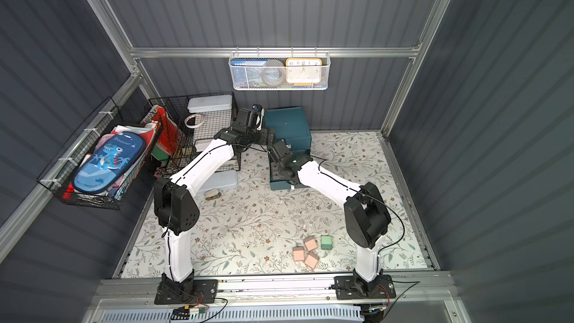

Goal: Place the plugs into the drawer by color
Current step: Place the plug in the drawer.

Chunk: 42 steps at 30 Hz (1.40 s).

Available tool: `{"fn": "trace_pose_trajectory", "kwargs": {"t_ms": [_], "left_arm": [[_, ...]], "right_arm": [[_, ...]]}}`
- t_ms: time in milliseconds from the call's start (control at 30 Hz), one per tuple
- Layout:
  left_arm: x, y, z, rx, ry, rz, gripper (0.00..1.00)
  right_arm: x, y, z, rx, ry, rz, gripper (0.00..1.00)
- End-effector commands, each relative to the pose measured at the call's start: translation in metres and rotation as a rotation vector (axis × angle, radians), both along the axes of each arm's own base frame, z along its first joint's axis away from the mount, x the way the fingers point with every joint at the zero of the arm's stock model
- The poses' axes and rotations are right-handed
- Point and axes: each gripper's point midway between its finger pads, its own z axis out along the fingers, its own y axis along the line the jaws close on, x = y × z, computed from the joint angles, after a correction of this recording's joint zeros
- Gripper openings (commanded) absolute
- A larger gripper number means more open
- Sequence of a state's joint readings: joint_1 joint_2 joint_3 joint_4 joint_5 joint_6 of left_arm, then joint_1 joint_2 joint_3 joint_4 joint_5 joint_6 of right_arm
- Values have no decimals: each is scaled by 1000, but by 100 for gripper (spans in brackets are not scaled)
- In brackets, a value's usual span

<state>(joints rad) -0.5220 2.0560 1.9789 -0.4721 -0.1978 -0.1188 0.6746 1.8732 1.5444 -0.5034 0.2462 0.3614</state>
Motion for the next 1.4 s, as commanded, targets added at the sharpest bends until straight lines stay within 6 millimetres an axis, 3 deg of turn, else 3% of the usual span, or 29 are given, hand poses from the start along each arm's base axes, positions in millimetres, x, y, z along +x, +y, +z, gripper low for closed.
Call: {"fn": "trace_pose_trajectory", "kwargs": {"t_ms": [0, 333, 733, 1067, 1200, 1267, 1367], "left_arm": [[-25, 8, -44, 90, 154, -29, 99], [-25, 8, -45, 96, 153, -30, 99], [-25, 9, -48, 104, 158, -27, 99], [-24, 9, -51, 107, 162, -26, 99], [-24, 9, -50, 106, 160, -26, 99], [-24, 8, -51, 106, 161, -29, 99], [-23, 6, -54, 103, 170, -35, 99]], "right_arm": [[8, -7, 0, 10, 12, -11, 22], [8, -26, -31, -47, 81, -33, 29], [10, -34, -35, -52, 114, -23, 44], [13, -33, 2, -35, 72, 10, 60], [10, -36, 19, -29, 59, 13, 62], [-4, -47, 34, -39, 74, -12, 61], [-39, -84, 54, -67, 58, -81, 56]]}}
